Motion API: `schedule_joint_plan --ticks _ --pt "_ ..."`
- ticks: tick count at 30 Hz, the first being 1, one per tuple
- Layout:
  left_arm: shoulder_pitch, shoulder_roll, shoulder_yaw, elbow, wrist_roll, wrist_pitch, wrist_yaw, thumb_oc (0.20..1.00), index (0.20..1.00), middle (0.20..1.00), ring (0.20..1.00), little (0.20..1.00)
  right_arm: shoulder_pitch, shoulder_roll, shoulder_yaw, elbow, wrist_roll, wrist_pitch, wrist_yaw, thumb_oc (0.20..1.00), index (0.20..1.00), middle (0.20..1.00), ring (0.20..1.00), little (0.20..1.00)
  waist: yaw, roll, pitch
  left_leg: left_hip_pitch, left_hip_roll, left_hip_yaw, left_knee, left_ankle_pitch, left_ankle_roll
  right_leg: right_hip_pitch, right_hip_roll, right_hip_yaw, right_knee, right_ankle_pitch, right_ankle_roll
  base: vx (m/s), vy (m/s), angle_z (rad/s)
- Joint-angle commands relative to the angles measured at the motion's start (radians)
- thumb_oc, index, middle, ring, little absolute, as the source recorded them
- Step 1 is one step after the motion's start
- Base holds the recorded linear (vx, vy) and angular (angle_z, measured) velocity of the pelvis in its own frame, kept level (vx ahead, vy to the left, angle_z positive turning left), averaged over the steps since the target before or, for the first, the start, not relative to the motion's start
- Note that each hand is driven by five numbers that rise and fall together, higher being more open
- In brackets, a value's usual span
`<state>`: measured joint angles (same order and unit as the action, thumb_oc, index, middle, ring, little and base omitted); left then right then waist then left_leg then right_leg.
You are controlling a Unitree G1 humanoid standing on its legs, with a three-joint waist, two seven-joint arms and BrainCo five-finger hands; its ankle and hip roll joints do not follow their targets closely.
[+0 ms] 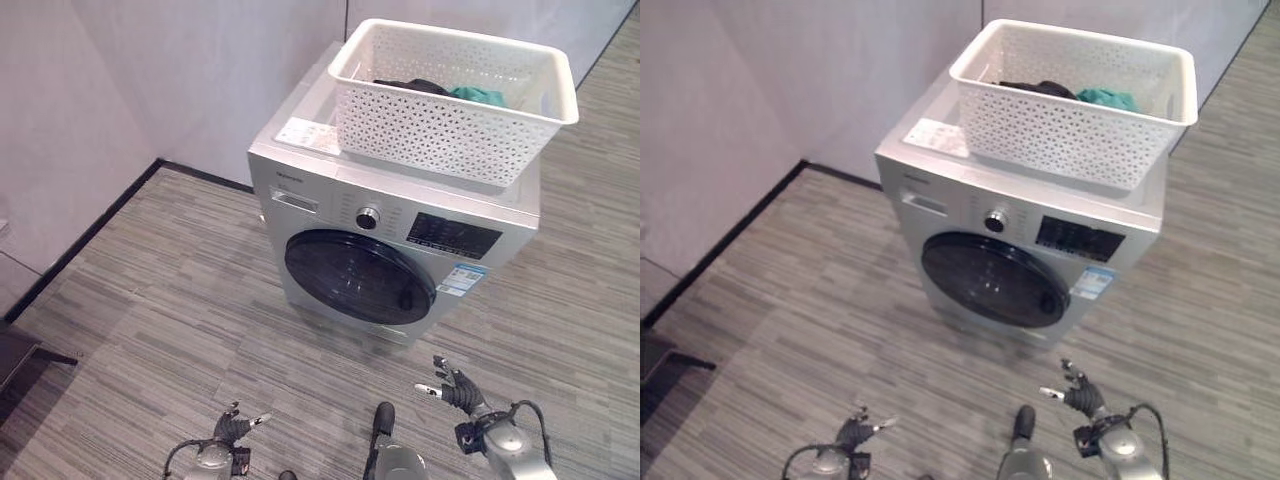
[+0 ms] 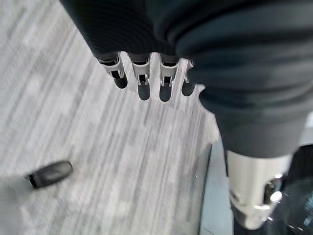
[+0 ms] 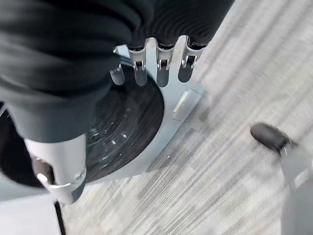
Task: Grab the laundry basket,head to the washer,open it,put in the laundry and shut it.
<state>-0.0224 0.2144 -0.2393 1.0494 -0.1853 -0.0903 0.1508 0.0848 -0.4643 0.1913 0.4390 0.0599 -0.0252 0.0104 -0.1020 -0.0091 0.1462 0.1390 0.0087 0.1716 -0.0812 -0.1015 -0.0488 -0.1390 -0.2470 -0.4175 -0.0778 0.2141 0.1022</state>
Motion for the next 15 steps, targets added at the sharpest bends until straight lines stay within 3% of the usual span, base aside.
schedule_joint_plan --ticks 1,5,15 --pt "-0.052 -0.021 0.006 -0.067 0.040 -0.039 0.009 1.000 1.000 1.000 1.000 1.000 -0.128 -0.073 0.019 0.033 -0.144 -0.016 -0.090 1.000 1.000 1.000 1.000 1.000 0.031 -0.013 0.019 0.091 0.028 -0.011 0.064 -0.140 0.008 -0.083 -0.031 0.041 0.021 -0.016 0.080 0.02 -0.024 0.04" --pt "-0.048 -0.025 -0.021 -0.112 0.011 -0.049 0.017 1.000 1.000 1.000 1.000 1.000 -0.305 -0.073 0.058 0.152 -0.190 0.013 -0.173 1.000 1.000 1.000 1.000 1.000 0.057 -0.021 0.052 0.077 0.032 -0.027 0.075 -0.141 0.009 -0.095 -0.040 0.037 0.018 0.002 0.081 -0.01 -0.037 0.04" --pt "-0.070 -0.037 -0.074 -0.127 -0.038 -0.064 0.034 1.000 1.000 1.000 1.000 1.000 -0.505 -0.037 0.158 0.284 -0.181 0.014 -0.227 1.000 1.000 1.000 1.000 1.000 0.084 -0.015 0.122 -0.013 0.051 -0.051 0.104 -0.117 -0.004 -0.149 -0.043 0.045 0.020 0.011 0.074 -0.05 -0.038 0.11"
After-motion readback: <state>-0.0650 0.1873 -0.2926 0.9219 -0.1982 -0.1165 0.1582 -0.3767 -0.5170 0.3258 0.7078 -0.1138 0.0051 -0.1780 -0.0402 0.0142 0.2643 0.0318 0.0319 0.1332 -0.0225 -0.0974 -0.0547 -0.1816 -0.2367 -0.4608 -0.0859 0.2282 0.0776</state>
